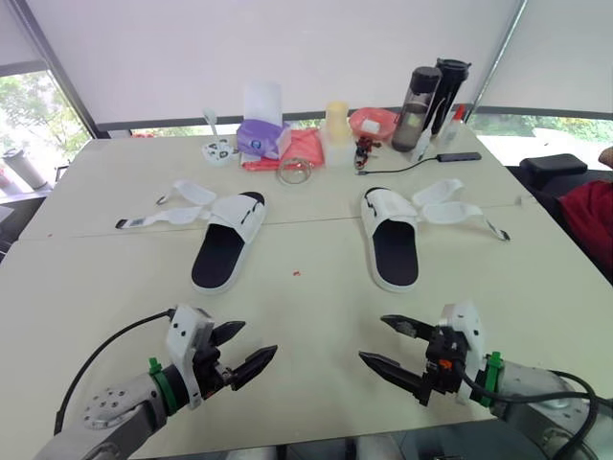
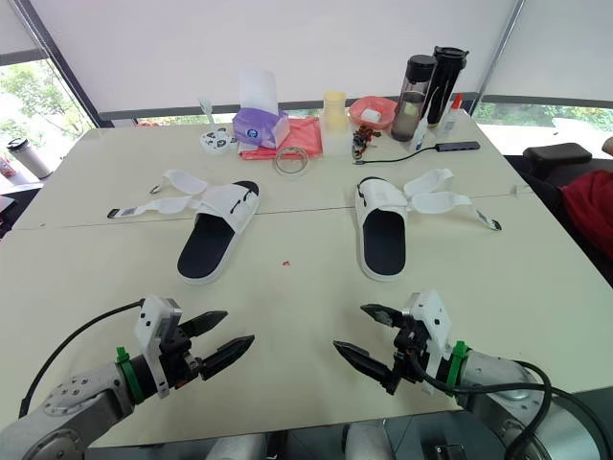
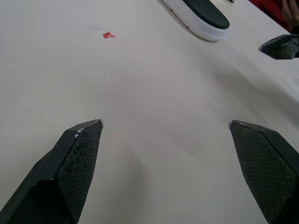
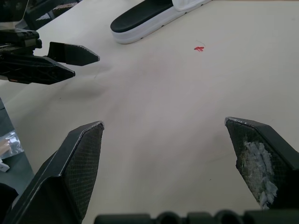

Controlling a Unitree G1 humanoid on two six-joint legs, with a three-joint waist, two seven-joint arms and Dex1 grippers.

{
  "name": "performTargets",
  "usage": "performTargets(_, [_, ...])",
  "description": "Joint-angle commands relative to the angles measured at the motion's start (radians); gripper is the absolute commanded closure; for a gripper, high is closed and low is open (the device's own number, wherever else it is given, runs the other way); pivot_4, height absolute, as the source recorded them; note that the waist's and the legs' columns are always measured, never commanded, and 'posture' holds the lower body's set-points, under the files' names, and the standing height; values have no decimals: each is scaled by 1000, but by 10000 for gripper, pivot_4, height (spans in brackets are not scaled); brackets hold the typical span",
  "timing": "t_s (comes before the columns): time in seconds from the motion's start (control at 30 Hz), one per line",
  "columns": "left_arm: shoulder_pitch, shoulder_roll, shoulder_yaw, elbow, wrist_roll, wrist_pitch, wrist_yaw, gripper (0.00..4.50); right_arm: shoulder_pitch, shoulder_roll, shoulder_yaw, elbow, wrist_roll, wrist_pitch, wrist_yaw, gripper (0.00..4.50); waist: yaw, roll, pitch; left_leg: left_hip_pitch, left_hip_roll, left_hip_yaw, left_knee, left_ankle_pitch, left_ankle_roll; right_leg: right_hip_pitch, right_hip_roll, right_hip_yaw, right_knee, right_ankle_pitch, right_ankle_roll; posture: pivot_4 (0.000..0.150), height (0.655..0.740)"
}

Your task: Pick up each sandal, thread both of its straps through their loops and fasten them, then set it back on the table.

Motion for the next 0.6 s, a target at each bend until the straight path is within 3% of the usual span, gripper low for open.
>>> performTargets(0.03, [11, -7, 0, -37, -5, -21, 8, 0, -18, 5, 6, -12, -9, -12, -13, 689, 0, 0, 0, 0, 0, 0, 0, 0, 0, 0, 0, 0, 0, 0, 0, 1500, 7400])
performTargets(0.47, [-8, -7, -4, -18, -2, -37, -1, 0, -18, 59, 43, -20, -92, -45, -92, 689, 0, 0, 0, -1, 0, 0, 0, -1, 1, 0, 0, 0, -3, 0, 0, 1500, 7400])
performTargets(0.6, [-75, 22, -3, 14, 5, -26, -17, 0, -107, 113, 38, 54, -268, -193, -202, 689, -1, 0, 0, -1, 0, 0, 0, -1, 1, 0, 0, -2, -2, 0, 0, 1500, 7400])
